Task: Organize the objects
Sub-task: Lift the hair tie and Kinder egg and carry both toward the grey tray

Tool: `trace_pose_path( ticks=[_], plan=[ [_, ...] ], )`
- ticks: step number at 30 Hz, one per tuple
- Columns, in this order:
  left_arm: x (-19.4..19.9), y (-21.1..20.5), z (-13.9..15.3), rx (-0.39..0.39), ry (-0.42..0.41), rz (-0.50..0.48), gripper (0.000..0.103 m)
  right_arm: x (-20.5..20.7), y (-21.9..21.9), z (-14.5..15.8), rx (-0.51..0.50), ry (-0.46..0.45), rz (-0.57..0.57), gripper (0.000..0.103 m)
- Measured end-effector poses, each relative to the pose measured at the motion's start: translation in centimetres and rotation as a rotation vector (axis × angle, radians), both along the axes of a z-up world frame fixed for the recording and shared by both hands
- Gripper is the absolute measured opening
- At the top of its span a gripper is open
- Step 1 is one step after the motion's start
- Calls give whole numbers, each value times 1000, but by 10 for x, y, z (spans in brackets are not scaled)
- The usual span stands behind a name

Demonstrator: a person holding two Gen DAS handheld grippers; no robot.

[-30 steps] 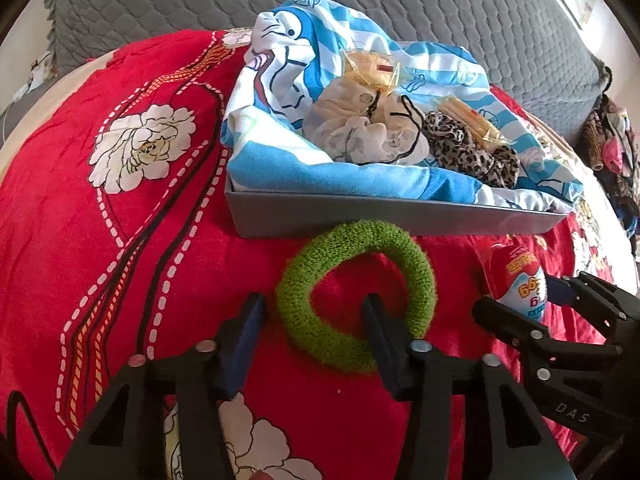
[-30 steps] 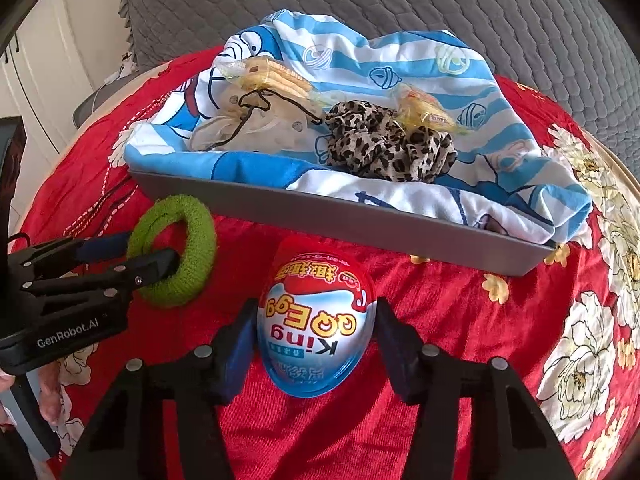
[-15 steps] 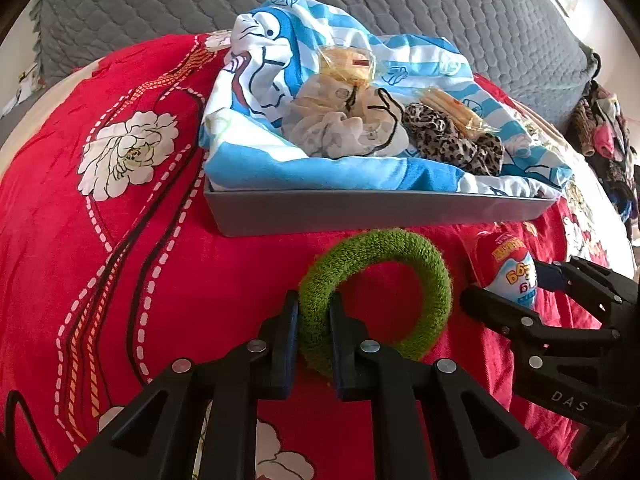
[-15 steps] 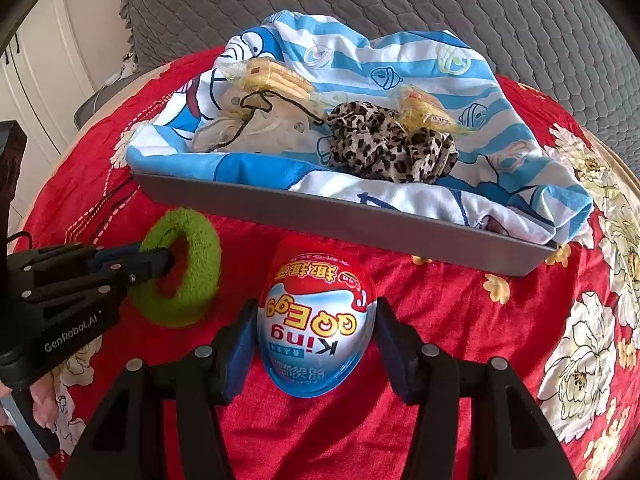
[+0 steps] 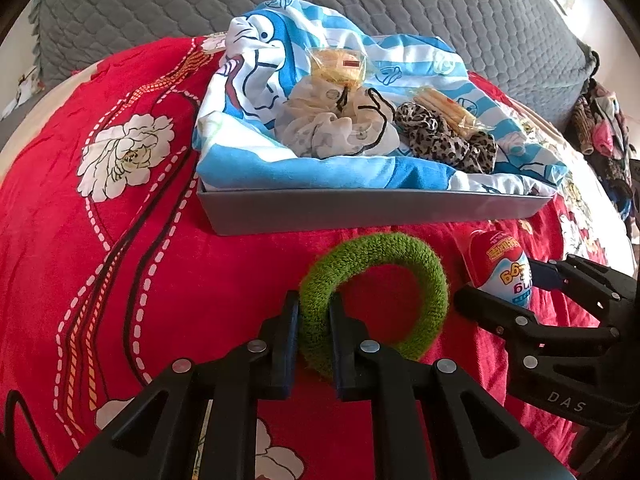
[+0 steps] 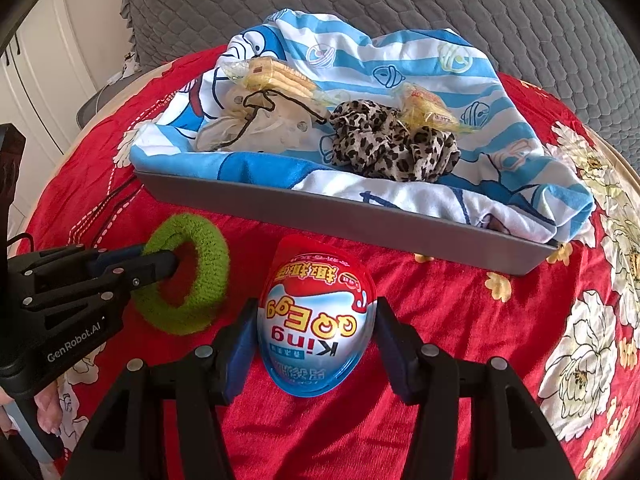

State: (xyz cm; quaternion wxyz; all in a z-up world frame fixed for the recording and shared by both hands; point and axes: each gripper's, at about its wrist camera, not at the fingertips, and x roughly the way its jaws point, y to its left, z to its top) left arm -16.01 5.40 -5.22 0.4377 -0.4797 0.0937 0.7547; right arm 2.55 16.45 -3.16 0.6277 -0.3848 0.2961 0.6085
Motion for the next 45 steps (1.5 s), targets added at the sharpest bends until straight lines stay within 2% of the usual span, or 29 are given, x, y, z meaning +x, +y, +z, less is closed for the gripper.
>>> trace_pose_path(
  ticks=[17, 45],
  plan=[
    [3, -1, 8, 21, -2, 0, 13, -1, -2, 9, 15, 2, 6, 55],
    [18, -13, 52, 75, 49, 8, 13, -11, -19, 49, 108, 9, 30, 55]
  ],
)
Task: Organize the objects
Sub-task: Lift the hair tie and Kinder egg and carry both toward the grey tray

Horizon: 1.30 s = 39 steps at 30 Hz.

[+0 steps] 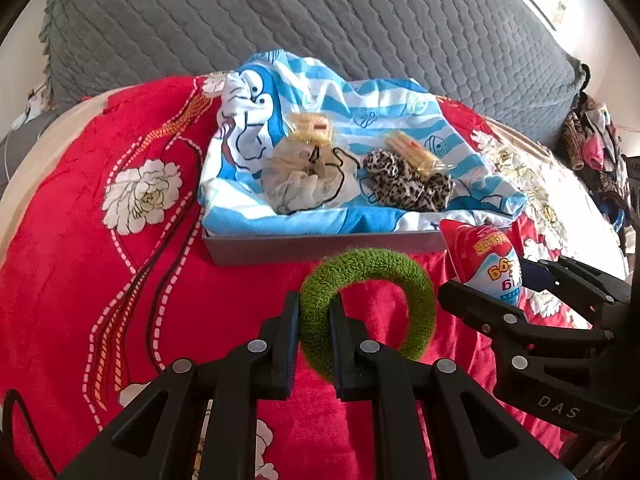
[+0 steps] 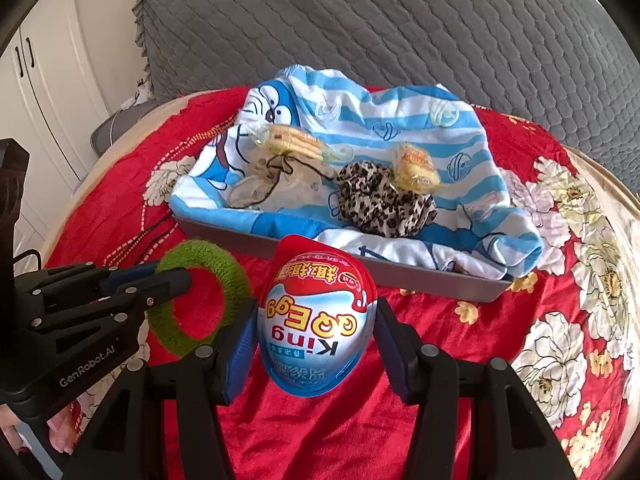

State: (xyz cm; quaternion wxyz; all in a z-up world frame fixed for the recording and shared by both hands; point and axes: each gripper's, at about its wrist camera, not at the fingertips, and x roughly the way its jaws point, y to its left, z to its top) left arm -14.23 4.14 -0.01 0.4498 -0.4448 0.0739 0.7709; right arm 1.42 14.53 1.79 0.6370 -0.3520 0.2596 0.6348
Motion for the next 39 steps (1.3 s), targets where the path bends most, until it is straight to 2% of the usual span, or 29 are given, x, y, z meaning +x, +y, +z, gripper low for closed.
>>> trace_pose_path(
  ticks=[39],
  plan=[
    [21, -10, 79, 96, 109, -29, 14, -9, -39, 80, 218, -32, 15, 55]
  ],
)
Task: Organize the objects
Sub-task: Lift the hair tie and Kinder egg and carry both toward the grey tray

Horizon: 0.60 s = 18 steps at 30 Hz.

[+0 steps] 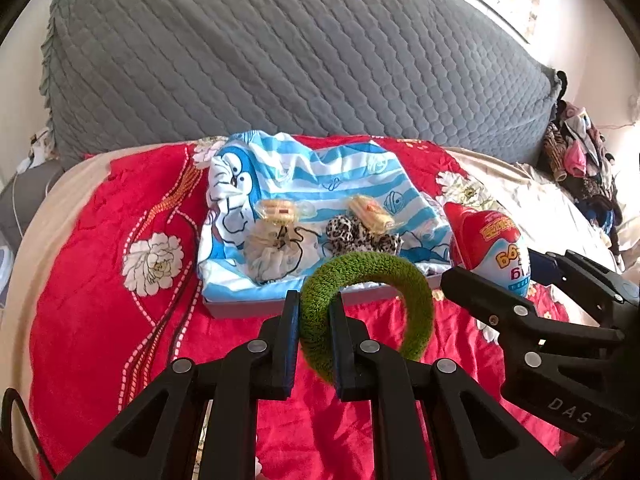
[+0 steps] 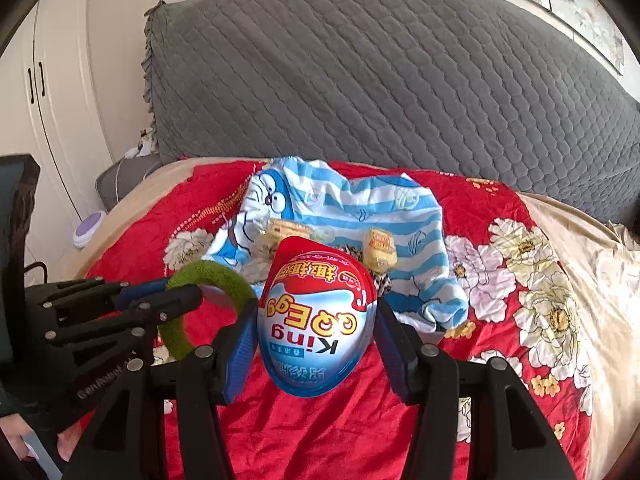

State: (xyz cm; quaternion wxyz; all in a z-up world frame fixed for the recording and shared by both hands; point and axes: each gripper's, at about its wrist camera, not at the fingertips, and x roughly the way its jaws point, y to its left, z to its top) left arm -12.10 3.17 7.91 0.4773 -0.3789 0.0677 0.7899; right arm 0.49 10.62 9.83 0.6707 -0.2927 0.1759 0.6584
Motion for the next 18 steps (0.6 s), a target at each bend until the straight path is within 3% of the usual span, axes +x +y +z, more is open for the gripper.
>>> trace_pose_path(
  ticks=[18],
  plan=[
    [-5, 15, 24, 41, 32, -10, 14, 7, 4, 29, 59, 5, -19, 55]
  ],
)
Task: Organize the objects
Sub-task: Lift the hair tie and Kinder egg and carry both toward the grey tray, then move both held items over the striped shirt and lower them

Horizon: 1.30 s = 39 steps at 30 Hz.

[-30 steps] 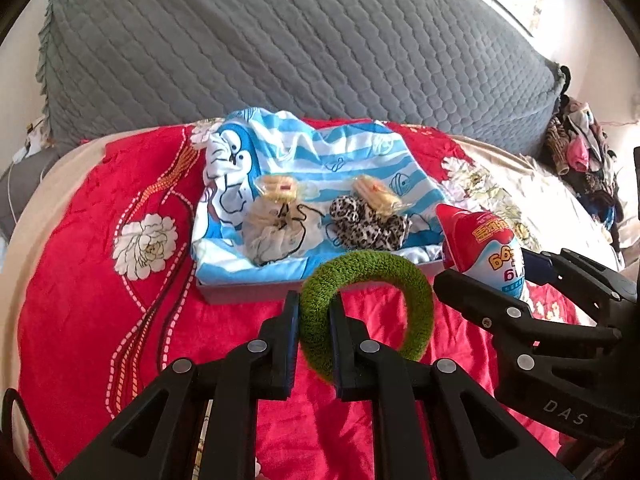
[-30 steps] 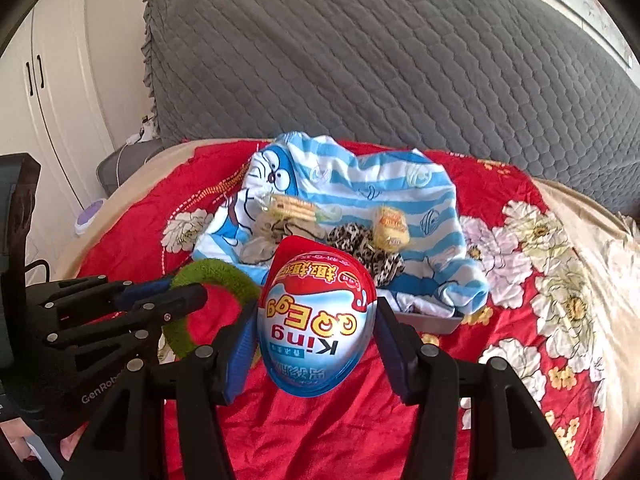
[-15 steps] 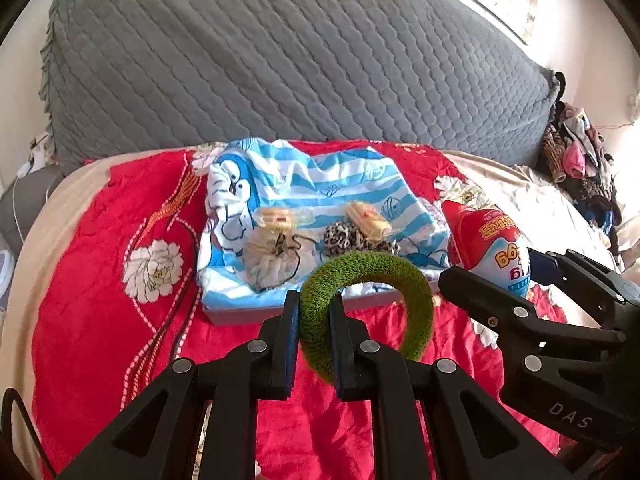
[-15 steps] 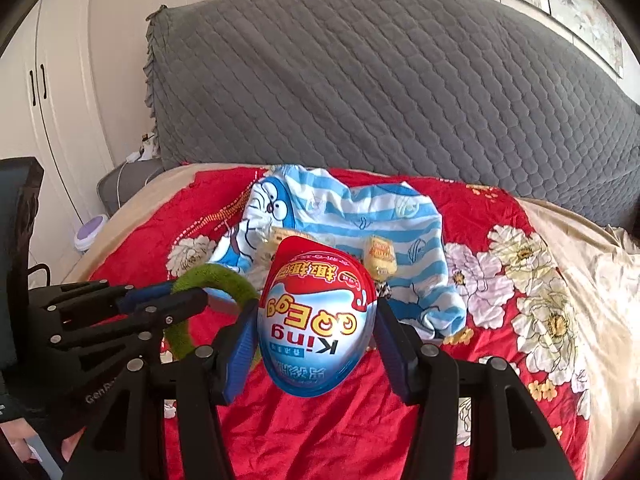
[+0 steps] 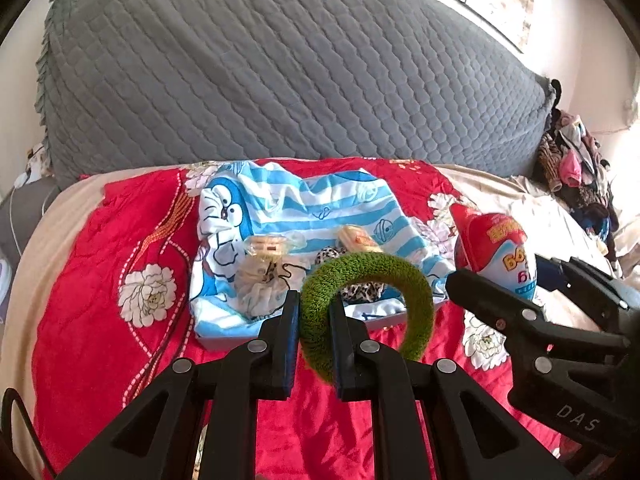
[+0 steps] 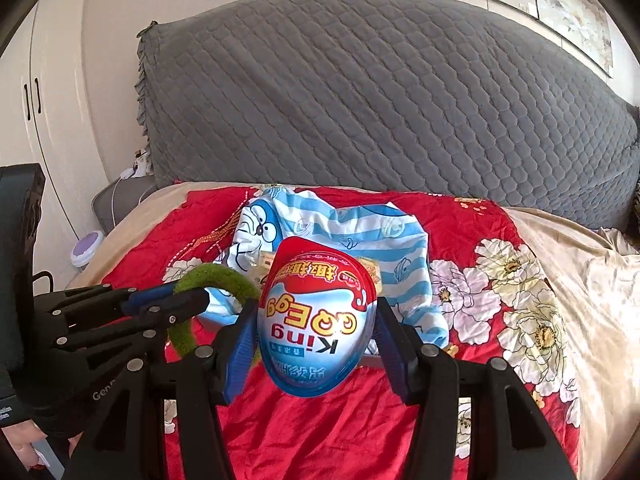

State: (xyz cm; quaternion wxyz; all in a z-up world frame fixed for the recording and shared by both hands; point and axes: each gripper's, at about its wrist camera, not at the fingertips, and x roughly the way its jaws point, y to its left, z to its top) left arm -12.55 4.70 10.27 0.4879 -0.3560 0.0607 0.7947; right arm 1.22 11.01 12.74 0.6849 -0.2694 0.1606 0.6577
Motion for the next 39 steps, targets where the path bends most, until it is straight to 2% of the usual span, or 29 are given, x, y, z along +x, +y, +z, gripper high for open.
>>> trace_pose_path(
  ticks=[21, 39],
  plan=[
    [-19, 33, -6, 5, 9, -31, 14, 14, 29, -1, 12, -13, -3, 55],
    [-48, 61, -32, 8, -14, -14, 14, 20, 65, -11, 37, -32, 10, 55]
  ],
)
